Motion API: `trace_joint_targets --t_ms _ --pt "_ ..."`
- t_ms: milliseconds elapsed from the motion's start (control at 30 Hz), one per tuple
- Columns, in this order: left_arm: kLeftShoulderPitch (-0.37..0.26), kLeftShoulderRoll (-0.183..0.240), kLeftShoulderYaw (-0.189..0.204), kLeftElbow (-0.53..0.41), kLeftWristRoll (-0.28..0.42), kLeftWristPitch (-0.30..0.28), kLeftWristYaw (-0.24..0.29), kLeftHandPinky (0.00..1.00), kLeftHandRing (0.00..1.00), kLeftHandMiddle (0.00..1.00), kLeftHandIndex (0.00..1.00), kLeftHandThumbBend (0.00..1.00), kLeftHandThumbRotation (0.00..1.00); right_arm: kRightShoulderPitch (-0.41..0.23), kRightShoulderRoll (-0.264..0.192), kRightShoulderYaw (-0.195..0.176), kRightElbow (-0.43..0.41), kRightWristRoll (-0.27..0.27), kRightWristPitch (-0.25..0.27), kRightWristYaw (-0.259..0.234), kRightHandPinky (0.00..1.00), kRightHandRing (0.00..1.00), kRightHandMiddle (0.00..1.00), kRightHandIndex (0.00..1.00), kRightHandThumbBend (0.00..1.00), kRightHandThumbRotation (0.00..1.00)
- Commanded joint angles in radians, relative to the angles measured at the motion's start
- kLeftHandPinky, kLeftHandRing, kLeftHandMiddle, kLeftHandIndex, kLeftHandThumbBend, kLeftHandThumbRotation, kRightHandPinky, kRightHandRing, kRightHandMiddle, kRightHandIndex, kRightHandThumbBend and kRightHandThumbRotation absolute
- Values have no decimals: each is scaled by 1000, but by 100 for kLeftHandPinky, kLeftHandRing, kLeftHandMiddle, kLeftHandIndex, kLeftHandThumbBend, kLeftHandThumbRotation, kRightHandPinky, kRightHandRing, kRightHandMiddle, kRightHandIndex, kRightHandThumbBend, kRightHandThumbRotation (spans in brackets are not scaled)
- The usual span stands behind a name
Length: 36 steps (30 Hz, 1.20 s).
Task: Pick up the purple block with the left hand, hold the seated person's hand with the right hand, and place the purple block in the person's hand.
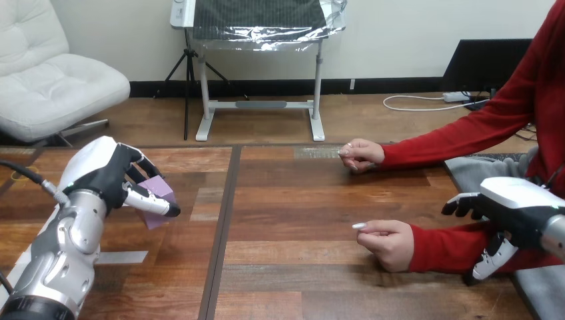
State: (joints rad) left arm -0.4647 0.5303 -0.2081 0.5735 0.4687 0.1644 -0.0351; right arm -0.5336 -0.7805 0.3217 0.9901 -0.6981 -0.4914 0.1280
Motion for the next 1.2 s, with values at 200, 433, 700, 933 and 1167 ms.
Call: trace_joint_targets --t_ms 200,433,700,933,1167 --pt "-29 8 27 -75 -3 -14 4 34 41 48 47 68 0 -71 61 61 21 -38 36 -71 63 76 79 79 100 11" --pt "-25 8 38 -83 -25 -11 -10 36 42 49 47 68 0 -75 79 77 52 -45 34 -107 57 71 75 75 98 12" --pt "-22 9 41 -92 -31 2 -18 37 43 49 48 69 0 -87 96 100 84 -48 47 -115 55 68 72 72 91 14" --pt "-14 8 44 -104 -33 10 -24 37 43 49 48 69 0 -98 105 114 110 -50 48 -112 53 65 69 69 85 16" --pt "-7 9 51 -107 -39 -6 -27 37 44 50 47 70 0 -111 115 122 136 -45 45 -93 51 62 66 67 81 17"
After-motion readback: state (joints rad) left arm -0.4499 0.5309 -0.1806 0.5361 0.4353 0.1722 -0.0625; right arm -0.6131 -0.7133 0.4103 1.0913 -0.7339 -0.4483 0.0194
